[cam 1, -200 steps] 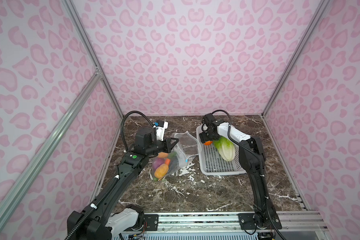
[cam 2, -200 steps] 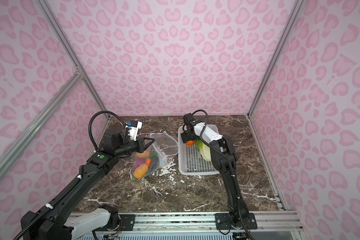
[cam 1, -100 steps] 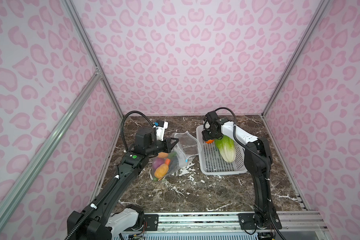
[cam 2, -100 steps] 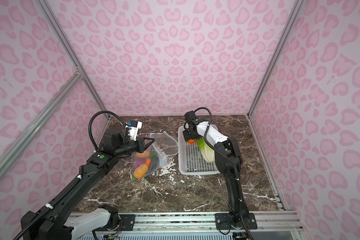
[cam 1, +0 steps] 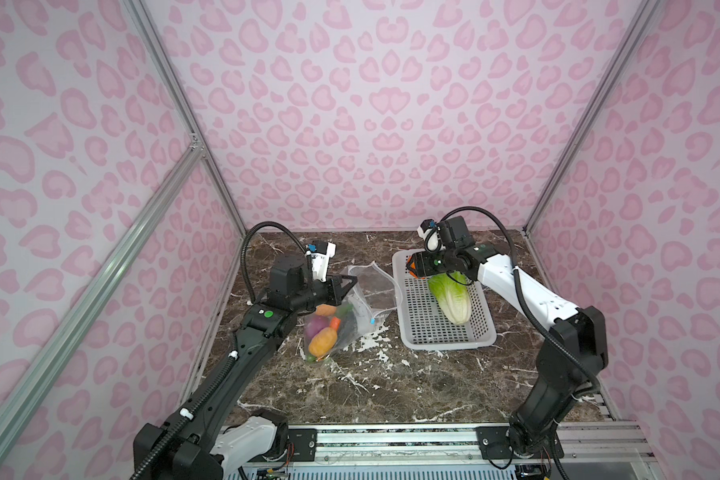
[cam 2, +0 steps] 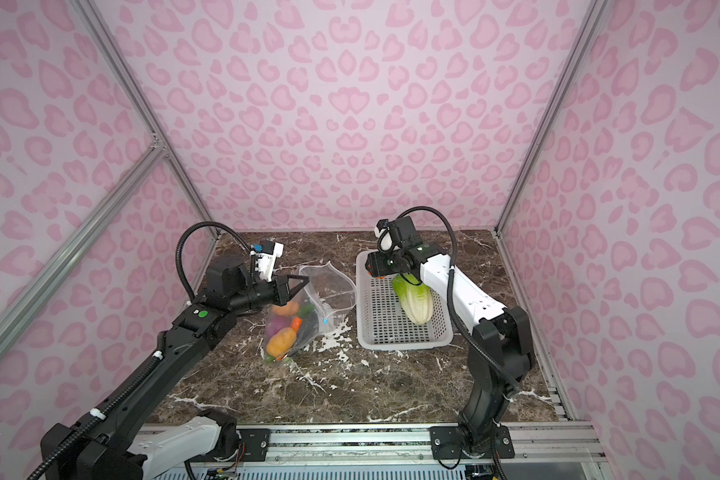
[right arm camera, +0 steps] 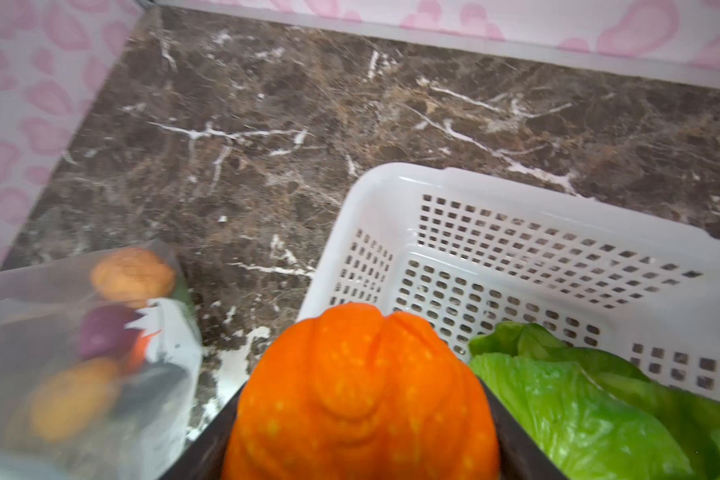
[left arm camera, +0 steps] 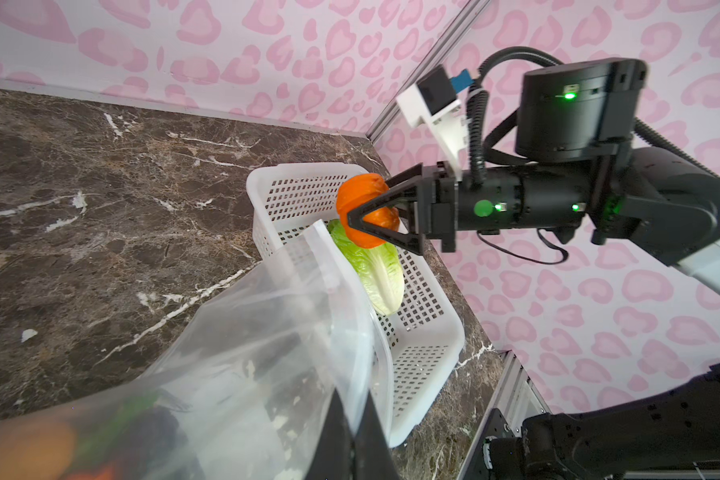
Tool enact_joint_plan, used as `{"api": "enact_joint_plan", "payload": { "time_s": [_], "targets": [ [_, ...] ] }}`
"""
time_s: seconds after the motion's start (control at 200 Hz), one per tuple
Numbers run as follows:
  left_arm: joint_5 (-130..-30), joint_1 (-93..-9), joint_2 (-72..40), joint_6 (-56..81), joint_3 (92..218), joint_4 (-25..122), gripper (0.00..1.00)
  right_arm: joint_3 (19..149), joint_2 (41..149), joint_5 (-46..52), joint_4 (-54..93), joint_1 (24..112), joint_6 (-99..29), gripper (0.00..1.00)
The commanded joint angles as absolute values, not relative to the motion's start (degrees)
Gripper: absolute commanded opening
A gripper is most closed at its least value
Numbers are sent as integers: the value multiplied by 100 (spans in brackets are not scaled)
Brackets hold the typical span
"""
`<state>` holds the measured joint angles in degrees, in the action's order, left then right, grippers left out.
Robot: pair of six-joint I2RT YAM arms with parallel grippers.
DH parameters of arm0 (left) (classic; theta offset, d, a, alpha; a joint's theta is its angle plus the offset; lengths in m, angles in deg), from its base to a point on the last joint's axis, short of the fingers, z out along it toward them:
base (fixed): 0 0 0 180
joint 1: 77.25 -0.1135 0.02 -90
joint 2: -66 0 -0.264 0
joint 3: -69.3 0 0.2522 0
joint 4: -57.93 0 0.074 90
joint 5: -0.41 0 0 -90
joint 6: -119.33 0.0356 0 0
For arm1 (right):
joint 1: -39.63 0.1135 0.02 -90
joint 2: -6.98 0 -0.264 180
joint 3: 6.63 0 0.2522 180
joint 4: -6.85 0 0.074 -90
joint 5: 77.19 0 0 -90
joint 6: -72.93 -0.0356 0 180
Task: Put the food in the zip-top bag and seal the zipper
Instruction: 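Lift the orange pumpkin and carry it toward the bag with the right gripper, then lower the orange pumpkin into the open bag with the right gripper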
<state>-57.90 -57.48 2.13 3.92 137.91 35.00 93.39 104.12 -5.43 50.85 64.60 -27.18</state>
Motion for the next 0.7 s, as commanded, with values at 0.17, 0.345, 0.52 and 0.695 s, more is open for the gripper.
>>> {"api": "enact_joint_plan", "payload": {
  "time_s": [0.17,0.345,0.52,0.695],
  "targets": [
    [-5777,-5724,193,393,13839,3643,2,8518,9379,-2349,3692,6754,-2866,60],
    [-5811,-5704,207,416,13834,3634,2,8311,9206,-2629,3551,7267,-2658,60],
    [-5812,-5699,224,435,13843,3626,2,8230,9409,-2549,3477,7625,-2592,60],
    [-5796,-5677,274,458,13853,3598,2,8607,9912,-2285,3707,7858,-2467,60]
  ]
}}
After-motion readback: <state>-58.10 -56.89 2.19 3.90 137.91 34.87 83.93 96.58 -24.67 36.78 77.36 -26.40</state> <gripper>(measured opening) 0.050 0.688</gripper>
